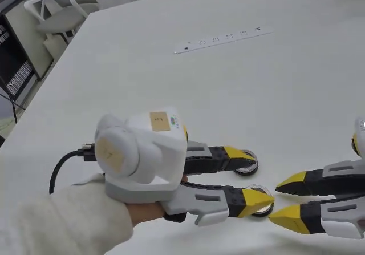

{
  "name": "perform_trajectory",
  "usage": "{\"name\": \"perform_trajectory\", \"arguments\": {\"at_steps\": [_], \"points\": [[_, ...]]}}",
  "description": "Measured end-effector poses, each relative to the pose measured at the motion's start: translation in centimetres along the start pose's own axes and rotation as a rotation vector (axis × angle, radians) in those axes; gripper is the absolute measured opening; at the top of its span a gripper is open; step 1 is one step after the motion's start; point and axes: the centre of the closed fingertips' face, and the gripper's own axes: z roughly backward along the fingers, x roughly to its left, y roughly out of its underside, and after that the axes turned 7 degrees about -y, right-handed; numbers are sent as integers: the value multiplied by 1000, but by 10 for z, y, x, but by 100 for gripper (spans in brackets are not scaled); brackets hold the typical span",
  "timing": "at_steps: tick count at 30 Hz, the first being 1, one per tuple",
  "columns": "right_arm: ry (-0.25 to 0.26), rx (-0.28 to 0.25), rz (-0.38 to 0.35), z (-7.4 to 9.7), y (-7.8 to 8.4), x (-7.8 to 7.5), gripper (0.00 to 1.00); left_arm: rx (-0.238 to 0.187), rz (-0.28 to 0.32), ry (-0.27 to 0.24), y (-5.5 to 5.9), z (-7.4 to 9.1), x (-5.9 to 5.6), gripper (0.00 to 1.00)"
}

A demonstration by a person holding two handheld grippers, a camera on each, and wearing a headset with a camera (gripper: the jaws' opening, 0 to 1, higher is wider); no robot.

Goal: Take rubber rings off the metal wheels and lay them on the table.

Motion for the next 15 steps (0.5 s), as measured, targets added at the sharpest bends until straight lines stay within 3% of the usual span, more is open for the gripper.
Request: {"name": "perform_trajectory", "arguments": {"at_steps": [9, 15], "points": [[-9, 15, 12, -3, 2, 1, 27, 36, 32, -12, 21, -10, 4, 25], [-14, 29, 28, -6, 3, 1, 26, 60, 9, -5, 31, -13, 1, 26]]}}
